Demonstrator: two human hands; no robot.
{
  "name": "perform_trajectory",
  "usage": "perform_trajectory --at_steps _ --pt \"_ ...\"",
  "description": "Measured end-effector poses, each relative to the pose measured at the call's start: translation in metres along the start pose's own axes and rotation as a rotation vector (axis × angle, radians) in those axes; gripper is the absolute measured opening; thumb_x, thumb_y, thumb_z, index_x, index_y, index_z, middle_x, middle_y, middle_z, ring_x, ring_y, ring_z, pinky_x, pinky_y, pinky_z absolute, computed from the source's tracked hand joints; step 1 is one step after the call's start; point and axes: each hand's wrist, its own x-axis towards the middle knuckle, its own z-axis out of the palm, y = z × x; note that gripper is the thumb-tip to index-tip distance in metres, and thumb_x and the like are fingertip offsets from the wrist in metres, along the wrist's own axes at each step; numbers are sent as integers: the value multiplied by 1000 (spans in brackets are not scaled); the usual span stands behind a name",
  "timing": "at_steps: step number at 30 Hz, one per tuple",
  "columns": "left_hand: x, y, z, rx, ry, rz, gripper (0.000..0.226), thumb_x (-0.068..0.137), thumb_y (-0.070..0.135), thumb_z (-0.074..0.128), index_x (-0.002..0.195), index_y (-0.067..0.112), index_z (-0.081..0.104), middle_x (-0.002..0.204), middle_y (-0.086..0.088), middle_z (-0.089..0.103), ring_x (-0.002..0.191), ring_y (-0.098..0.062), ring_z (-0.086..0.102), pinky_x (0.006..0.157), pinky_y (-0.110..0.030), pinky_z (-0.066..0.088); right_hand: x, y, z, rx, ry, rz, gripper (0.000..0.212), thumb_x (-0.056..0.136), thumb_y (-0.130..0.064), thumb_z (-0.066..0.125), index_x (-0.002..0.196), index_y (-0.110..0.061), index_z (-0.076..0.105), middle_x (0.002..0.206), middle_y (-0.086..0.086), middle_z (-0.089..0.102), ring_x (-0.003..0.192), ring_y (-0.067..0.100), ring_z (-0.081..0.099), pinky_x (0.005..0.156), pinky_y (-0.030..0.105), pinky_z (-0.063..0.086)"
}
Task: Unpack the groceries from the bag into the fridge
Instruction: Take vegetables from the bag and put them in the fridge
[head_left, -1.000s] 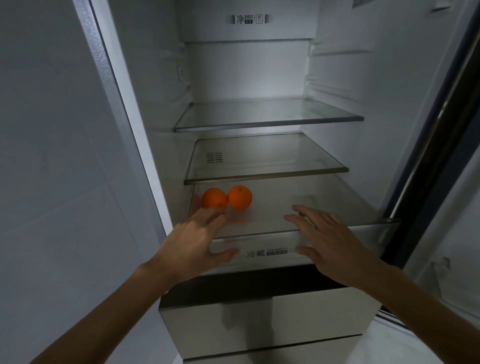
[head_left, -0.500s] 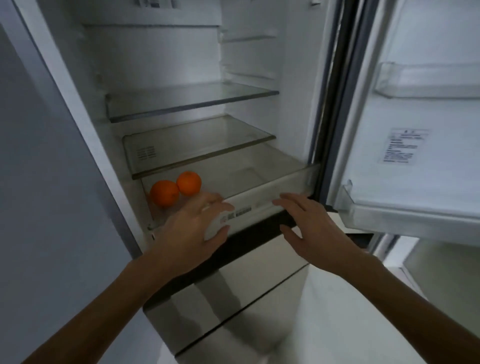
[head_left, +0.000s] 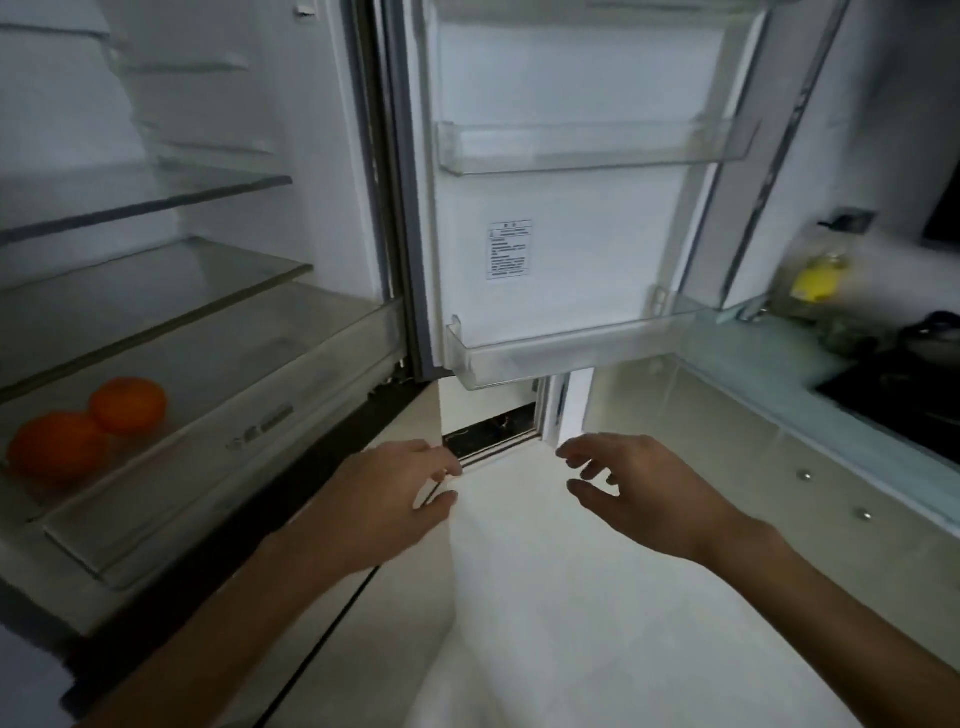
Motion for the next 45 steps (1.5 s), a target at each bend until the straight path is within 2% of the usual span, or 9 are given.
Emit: perform_trajectory --at_steps 4,10,17,27,33,39,45 --pt "43 60 34 -1 -85 142 29 90 46 58 117 37 62 103 18 65 96 -3 61 80 -28 51 -57 56 -22 -29 29 166 29 89 -36 61 118 -34 61 103 -20 65 89 0 62 81 27 53" --pt "108 178 93 0 -217 330 30 93 47 54 121 37 58 110 17 64 105 -4 58 83 -25 46 -159 142 -75 -64 127 404 28 90 -33 60 118 -32 62 105 -19 66 92 -1 62 81 27 54" --pt "166 356 158 -24 -279 555 27 93 47 53 118 37 57 110 19 63 106 -5 58 84 -27 47 -294 242 -139 -98 218 675 30 89 -34 61 119 -35 60 104 -22 65 92 -3 61 82 27 54" --pt "207 593 242 -101 -336 855 29 93 45 52 119 37 58 109 19 63 106 -5 56 85 -28 46 -455 348 -204 -122 418 991 29 88 -27 64 117 -25 63 105 -11 70 94 5 65 83 30 55" --pt "225 684 283 -138 -377 995 28 93 44 52 119 35 58 101 17 60 102 -7 54 80 -28 45 -502 391 -223 -134 430 1110 30 88 -28 63 118 -25 63 108 -12 69 94 5 64 82 29 54" --pt "269 772 335 -170 -442 1109 31 92 43 54 122 34 58 112 14 60 108 -8 54 87 -30 47 -533 464 -242 -163 458 1234 34 89 -30 60 123 -26 60 112 -12 68 99 5 63 84 27 52" --pt "344 846 372 -191 -452 1195 35 93 44 54 126 33 57 116 14 60 111 -7 56 86 -27 46 -542 552 -280 -173 464 1328 34 92 -33 58 126 -28 57 118 -11 67 102 4 62 83 21 51"
